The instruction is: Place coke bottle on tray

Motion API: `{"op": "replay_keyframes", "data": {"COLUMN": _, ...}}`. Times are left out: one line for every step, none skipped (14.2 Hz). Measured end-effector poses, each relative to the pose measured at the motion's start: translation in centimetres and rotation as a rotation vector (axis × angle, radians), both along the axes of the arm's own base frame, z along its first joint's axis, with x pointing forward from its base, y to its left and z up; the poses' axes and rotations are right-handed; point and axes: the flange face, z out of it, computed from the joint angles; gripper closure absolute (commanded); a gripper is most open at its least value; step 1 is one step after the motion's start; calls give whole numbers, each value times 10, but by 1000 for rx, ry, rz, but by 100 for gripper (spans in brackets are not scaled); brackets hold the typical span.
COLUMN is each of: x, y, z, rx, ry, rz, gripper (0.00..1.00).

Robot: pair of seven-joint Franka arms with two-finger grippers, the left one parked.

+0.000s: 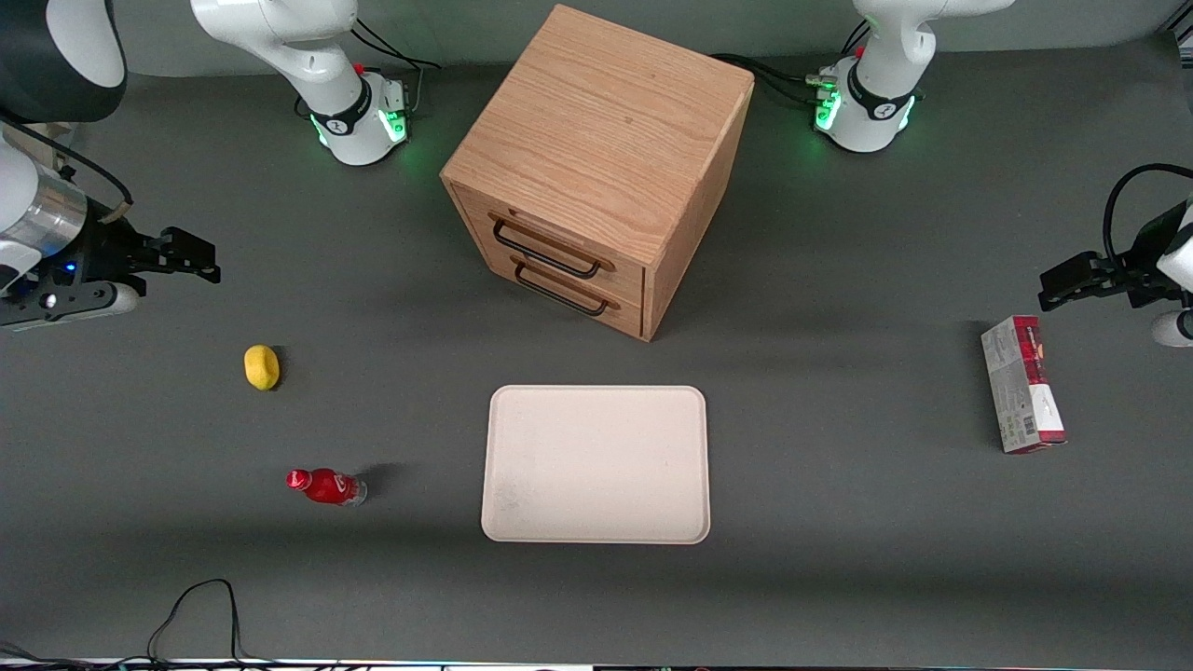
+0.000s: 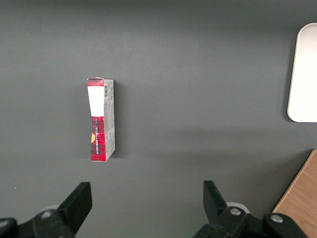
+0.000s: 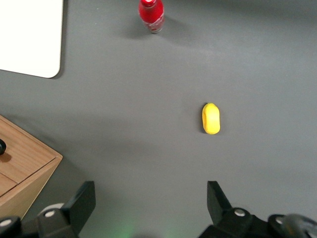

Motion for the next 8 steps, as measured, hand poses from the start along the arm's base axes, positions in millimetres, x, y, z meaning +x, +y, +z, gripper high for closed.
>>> {"op": "replay_keyframes", "data": {"x": 0, "y": 2, "z": 0, "rx": 0, "ry": 1, "rz": 3, "gripper": 0}}
{"op": "replay_keyframes", "data": {"x": 0, "y": 1, "z": 1, "rx": 0, "ry": 3, "rz": 1, "gripper": 0}}
{"op": "replay_keyframes", "data": {"x": -1, "y": -2, "z": 1, "rx": 0, "ry": 10, "rz": -4, "gripper": 0}}
{"op": "replay_keyframes", "data": {"x": -2, "y": -5, "z": 1, "rx": 0, "ry": 13, "rz": -9, "gripper": 0}}
{"op": "replay_keyframes", "data": {"x": -2, "y": -7, "z": 1, "rx": 0, "ry": 15, "rz": -13, "gripper": 0}}
{"op": "replay_keyframes", "data": {"x": -2, "y": -8, "z": 1, "rx": 4, "ry": 17, "rz": -16, "gripper": 0}}
{"op": "replay_keyframes", "data": {"x": -2, "y": -7, "z": 1, "rx": 12, "ry": 20, "rz": -17, "gripper": 0}}
{"op": "replay_keyframes", "data": {"x": -3, "y": -7, "z": 1, "rx": 21, "ry": 25, "rz": -18, "gripper": 0}}
